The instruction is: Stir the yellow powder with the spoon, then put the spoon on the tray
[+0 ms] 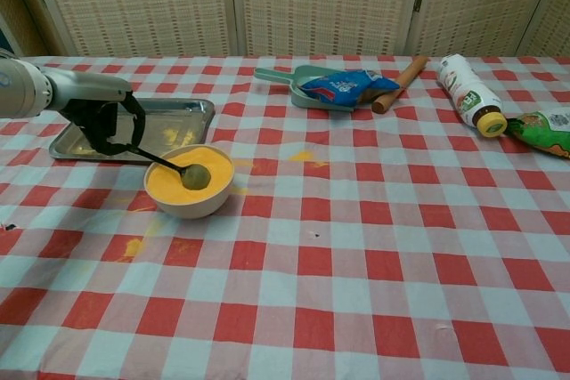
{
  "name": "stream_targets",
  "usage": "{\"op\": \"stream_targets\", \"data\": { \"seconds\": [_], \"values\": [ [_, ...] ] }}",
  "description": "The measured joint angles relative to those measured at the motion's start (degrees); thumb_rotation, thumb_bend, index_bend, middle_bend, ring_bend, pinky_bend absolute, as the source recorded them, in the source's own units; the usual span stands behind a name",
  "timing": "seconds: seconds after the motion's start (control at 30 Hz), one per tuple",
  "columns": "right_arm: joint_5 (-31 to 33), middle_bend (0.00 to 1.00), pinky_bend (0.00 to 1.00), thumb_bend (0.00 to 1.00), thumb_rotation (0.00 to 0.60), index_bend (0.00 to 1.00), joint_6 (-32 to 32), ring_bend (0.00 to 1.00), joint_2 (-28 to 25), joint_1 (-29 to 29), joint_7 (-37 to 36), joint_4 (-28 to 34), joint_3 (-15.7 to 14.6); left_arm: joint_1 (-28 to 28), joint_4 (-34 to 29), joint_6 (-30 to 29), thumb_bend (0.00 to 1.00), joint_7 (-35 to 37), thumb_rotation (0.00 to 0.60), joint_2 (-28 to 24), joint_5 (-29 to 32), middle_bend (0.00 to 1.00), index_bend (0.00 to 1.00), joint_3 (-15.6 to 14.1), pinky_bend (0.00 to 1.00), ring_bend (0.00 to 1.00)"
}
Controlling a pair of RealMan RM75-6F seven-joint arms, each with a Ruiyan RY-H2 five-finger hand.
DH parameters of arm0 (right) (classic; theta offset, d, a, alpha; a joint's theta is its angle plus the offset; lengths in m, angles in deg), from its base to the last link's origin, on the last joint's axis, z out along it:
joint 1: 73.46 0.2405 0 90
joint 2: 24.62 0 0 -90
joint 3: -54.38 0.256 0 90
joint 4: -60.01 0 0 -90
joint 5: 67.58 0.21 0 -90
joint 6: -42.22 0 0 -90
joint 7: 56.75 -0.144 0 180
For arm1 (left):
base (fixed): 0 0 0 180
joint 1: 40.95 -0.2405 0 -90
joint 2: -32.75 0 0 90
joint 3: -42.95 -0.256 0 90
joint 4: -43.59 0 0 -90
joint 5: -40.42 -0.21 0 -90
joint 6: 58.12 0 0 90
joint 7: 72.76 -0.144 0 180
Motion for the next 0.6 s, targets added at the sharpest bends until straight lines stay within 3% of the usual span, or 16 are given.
{"op": "stream_targets", "data": {
  "seconds": [0.6],
  "values": [
    [0.4,0.0,0.0,0.09,0.6,0.0,0.11,0.0,0.21,0.04,0.37,-0.1,0.16,1.6,0.83,0.17,0.44,2.21,0.6,0.25,0.12,1.0,0.51,-2.26,1.0,1.0]
  ]
}}
